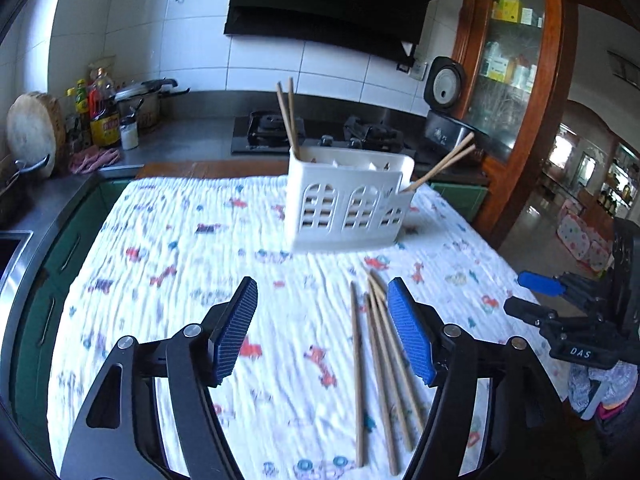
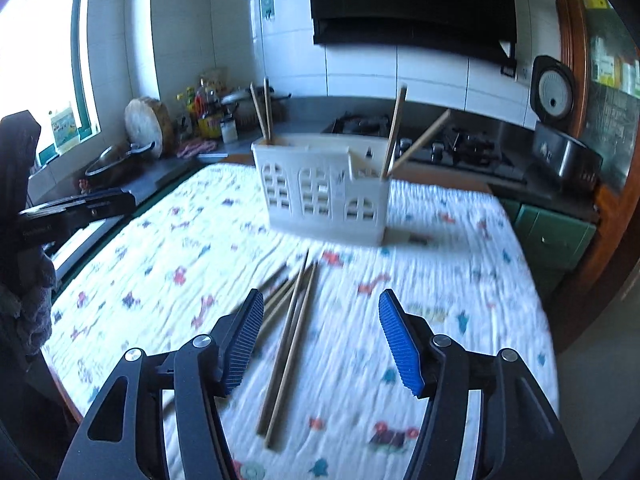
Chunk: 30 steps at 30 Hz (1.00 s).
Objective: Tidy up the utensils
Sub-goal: 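Move the left tool back toward the chopsticks while the right tool returns too, then close the left tool on a chopstick while the right tool grasps another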
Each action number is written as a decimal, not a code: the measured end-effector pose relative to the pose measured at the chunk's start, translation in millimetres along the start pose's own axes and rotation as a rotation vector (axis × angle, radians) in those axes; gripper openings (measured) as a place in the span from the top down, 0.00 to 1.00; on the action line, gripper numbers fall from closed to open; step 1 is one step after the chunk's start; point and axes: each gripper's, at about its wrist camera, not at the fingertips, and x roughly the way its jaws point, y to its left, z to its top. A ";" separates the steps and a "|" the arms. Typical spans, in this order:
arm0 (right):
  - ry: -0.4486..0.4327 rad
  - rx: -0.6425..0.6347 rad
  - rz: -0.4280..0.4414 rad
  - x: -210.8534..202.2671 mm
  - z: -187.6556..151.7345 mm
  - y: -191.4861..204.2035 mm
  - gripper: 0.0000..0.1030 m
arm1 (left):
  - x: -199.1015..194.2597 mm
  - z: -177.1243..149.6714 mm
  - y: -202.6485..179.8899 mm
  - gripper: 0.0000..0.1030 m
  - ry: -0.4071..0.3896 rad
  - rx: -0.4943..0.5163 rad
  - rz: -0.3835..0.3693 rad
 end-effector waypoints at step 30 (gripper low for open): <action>0.184 0.082 0.017 61.6 -72.3 21.9 0.81 | 20.4 -104.7 8.1 0.36 0.192 -0.051 0.017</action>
